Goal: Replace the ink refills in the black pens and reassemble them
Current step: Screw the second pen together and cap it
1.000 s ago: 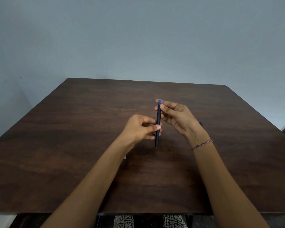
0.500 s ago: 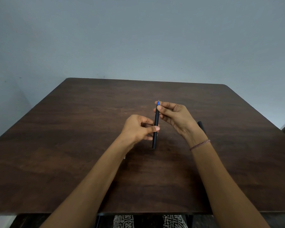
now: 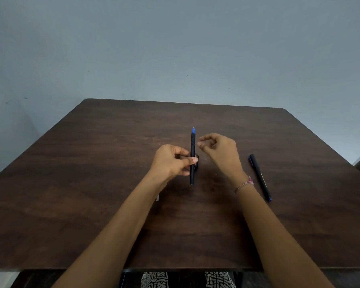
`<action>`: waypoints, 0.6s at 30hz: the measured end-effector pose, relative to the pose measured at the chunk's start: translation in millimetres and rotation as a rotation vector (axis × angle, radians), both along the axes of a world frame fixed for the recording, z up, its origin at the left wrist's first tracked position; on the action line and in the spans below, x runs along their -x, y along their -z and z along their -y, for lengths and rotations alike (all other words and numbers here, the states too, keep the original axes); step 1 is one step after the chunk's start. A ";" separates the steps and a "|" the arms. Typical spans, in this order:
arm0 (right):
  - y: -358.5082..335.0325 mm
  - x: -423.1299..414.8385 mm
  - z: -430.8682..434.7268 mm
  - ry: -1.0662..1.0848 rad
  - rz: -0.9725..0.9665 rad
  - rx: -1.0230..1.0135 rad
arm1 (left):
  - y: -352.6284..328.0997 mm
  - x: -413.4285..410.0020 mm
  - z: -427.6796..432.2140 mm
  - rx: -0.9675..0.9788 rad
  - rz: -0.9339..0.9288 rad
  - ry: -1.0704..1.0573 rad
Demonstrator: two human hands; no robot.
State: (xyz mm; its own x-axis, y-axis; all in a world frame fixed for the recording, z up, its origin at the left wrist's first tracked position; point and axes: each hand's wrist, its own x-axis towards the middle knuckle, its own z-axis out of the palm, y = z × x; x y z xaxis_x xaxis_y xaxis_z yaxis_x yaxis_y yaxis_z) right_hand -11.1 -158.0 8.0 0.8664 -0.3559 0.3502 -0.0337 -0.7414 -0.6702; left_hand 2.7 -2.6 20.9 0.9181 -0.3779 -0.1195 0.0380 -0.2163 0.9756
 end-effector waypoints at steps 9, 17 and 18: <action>7.2 -1.6 -14.8 -0.060 -0.236 0.130 | 0.6 -1.1 0.4 -0.018 0.007 0.011; 4.4 -4.0 -3.8 -0.015 -0.169 0.006 | 1.7 0.3 3.0 -0.051 -0.003 0.041; 2.6 -4.2 -0.9 0.008 -0.118 -0.080 | 1.9 0.5 2.9 -0.052 -0.005 0.043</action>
State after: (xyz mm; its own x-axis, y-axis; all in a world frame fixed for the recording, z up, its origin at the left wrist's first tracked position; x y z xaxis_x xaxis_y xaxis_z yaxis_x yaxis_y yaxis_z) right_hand -6.9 -157.0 5.3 0.8972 -0.3853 0.2158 -0.1214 -0.6851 -0.7183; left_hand 2.1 -5.6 19.0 0.9003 -0.4105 -0.1448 0.0327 -0.2680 0.9629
